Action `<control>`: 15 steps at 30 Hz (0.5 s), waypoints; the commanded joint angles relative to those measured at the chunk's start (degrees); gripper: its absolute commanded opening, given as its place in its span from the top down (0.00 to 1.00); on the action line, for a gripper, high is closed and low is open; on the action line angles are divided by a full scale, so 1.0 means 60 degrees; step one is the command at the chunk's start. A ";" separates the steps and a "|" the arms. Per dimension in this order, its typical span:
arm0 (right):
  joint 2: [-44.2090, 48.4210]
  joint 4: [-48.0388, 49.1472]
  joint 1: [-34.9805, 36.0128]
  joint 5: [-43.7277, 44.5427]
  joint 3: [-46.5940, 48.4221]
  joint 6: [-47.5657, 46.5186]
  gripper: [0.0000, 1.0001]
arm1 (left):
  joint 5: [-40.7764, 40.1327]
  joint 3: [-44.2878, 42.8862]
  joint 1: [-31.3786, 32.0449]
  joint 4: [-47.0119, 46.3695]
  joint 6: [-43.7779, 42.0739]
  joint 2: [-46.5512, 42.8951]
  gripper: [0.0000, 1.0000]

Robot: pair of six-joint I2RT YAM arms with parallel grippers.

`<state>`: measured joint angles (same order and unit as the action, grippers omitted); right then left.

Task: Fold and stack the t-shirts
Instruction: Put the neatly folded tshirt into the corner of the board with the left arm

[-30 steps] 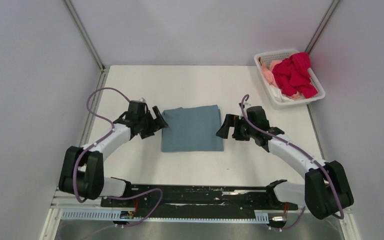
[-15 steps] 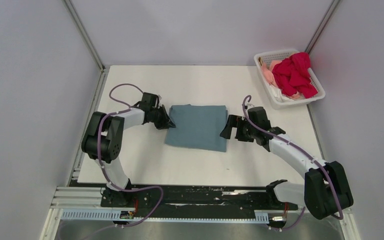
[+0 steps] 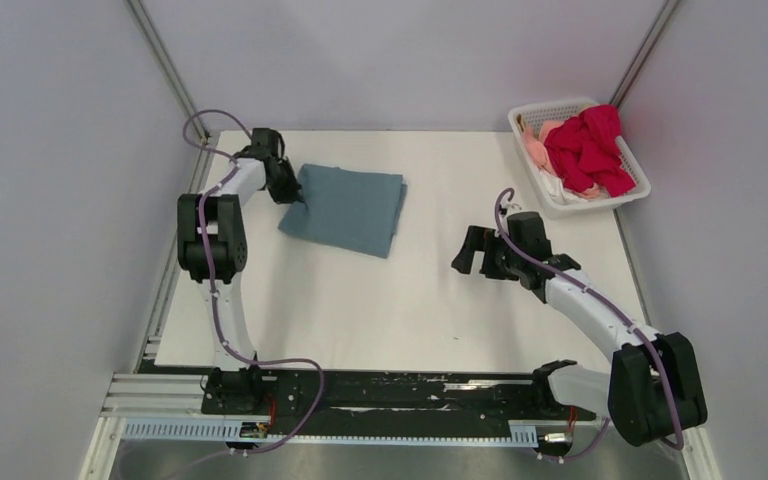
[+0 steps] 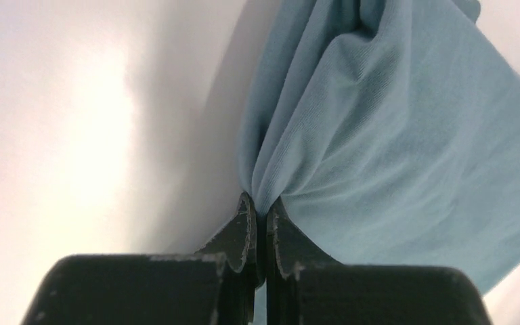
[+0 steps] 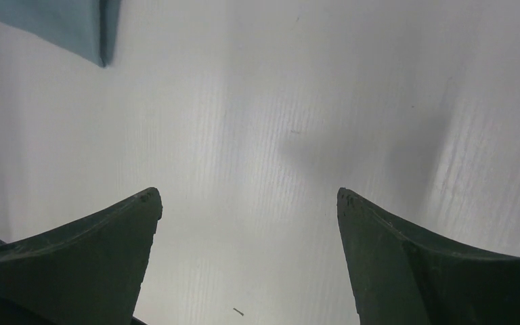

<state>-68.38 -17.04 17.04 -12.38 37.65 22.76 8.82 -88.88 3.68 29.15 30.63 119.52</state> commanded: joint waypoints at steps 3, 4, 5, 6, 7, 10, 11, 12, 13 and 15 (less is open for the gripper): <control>0.0354 0.0173 -0.0257 0.0390 0.0279 -0.0276 0.00 | -0.1408 -0.3895 -0.1654 0.1897 -0.1782 0.1587 1.00; 0.0390 0.0163 -0.0272 0.0474 0.0243 -0.0271 0.00 | -0.1424 -0.4260 -0.1958 0.2126 -0.1979 0.1775 1.00; 0.0430 0.0172 -0.0287 0.0525 0.0200 -0.0265 0.00 | -0.1437 -0.4973 -0.2091 0.2209 -0.2339 0.2133 1.00; 0.0482 0.0188 -0.0294 0.0580 0.0152 -0.0258 0.00 | -0.1570 -0.5297 -0.2335 0.2369 -0.2521 0.2305 1.00; 0.0527 0.0212 -0.0304 0.0662 0.0119 -0.0267 0.00 | -0.1700 -0.6027 -0.2441 0.2476 -0.2804 0.2694 1.00; 0.0557 0.0281 -0.0324 0.1012 0.0112 -0.0244 0.00 | -0.1705 -0.7337 -0.2968 0.2907 -0.3080 0.3379 1.00; 0.0546 0.0352 -0.0313 0.1119 0.0112 -0.0237 0.00 | -0.1602 -0.7727 -0.3050 0.2840 -0.3167 0.3581 1.00; 0.0524 0.0419 -0.0319 0.1213 0.0119 -0.0211 0.00 | -0.1565 -0.7809 -0.3197 0.2719 -0.3191 0.3630 1.00; 0.0448 0.0446 -0.0335 0.1291 0.0146 -0.0195 0.00 | -0.1420 -0.7856 -0.3268 0.2431 -0.3217 0.3658 1.00; 0.0340 0.0459 -0.0334 0.1364 0.0228 -0.0197 0.00 | -0.1152 -0.7854 -0.3388 0.2041 -0.3333 0.3681 1.00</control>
<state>-66.43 -16.86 15.33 -7.27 37.65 21.98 0.32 -132.73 -15.51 43.31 14.79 141.32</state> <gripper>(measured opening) 0.998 0.027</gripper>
